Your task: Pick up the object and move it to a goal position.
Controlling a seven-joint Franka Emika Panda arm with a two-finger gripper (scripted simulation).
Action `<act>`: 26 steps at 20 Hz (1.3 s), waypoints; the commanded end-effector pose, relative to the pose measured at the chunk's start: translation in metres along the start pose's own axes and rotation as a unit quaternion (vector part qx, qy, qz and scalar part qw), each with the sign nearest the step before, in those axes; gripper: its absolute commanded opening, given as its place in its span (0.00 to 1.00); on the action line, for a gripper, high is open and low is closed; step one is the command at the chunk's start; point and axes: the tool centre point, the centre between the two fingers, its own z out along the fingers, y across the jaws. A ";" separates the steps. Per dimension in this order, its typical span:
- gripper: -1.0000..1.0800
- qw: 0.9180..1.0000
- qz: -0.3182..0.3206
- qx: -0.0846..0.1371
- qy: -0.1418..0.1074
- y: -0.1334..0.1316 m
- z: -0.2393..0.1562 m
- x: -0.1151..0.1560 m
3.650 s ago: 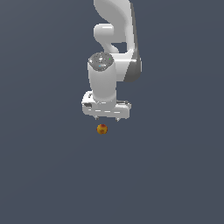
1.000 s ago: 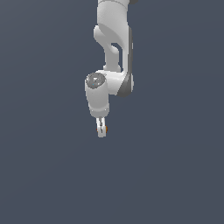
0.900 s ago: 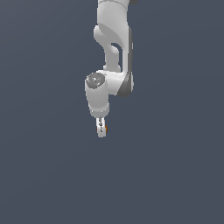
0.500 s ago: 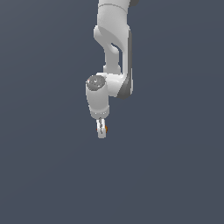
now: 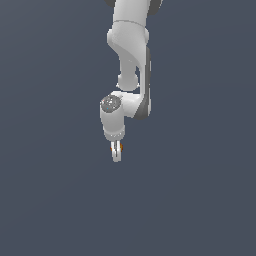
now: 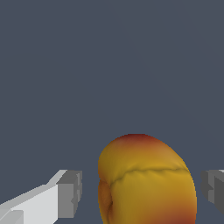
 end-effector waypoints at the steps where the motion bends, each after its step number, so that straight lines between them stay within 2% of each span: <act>1: 0.96 1.000 0.000 0.001 0.000 -0.001 0.002 0.000; 2: 0.00 1.000 0.000 0.001 0.000 -0.001 0.002 0.000; 16: 0.00 1.000 0.000 0.001 0.000 0.001 -0.002 0.003; 26: 0.00 1.000 0.000 0.001 -0.001 0.022 -0.045 0.036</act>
